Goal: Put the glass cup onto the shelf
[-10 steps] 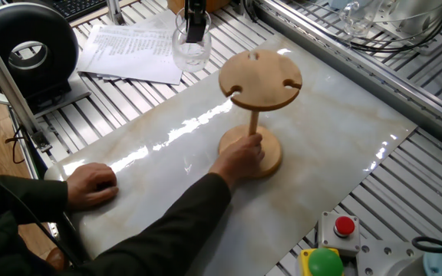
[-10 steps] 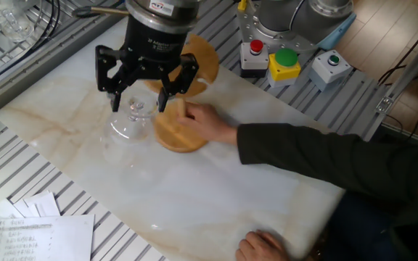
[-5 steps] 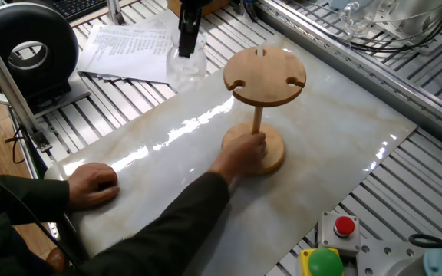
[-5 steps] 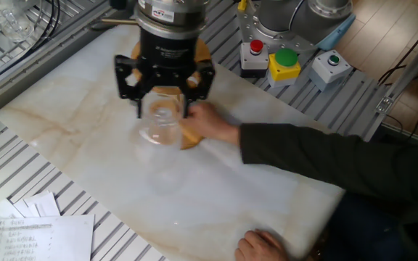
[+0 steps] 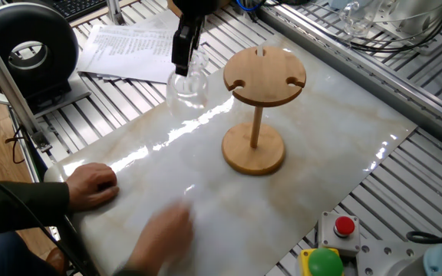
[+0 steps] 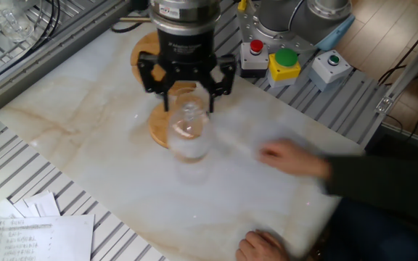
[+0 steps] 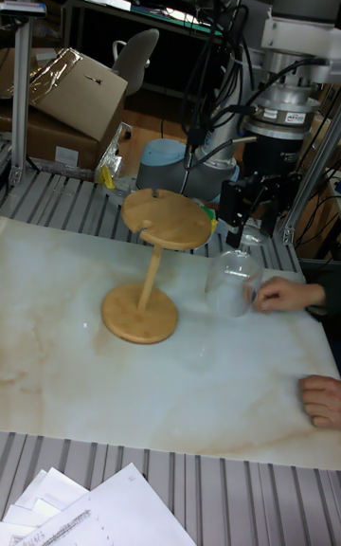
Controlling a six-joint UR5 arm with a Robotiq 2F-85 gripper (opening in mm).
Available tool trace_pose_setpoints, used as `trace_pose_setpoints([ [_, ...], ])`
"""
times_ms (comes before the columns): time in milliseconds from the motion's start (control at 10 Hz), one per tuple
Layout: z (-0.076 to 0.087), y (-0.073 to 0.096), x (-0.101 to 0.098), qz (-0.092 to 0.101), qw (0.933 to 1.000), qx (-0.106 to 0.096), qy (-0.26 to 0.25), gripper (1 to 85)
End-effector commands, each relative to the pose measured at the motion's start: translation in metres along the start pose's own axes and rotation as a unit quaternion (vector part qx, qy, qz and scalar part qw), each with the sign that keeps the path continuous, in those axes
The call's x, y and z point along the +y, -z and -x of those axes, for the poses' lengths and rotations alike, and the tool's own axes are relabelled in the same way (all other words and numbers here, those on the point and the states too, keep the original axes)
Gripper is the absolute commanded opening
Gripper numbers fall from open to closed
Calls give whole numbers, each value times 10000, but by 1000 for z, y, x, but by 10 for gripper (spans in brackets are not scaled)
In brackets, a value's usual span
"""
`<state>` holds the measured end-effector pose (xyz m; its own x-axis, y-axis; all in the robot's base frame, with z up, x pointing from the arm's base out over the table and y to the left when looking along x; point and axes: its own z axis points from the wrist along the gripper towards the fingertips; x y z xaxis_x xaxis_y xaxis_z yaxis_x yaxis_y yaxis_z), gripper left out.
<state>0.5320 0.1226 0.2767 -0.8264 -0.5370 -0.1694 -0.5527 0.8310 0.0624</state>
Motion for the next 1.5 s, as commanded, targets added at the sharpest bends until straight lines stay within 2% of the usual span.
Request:
trace_pose_setpoints([
  [0, -22, 4, 22, 397, 9979, 136, -484, 10],
  [100, -25, 2, 28, 534, 9969, 101, -577, 10],
  [400, -43, -9, 20, 493, 9978, 85, -438, 10],
  [800, -66, -16, 18, 571, 9977, 61, -367, 10],
  [1000, -76, -16, 14, 467, 9983, 152, -326, 10],
  [1200, -83, -15, 3, 274, 9991, 227, -220, 10],
  [1400, -83, -15, 3, 263, 9992, 225, -211, 10],
])
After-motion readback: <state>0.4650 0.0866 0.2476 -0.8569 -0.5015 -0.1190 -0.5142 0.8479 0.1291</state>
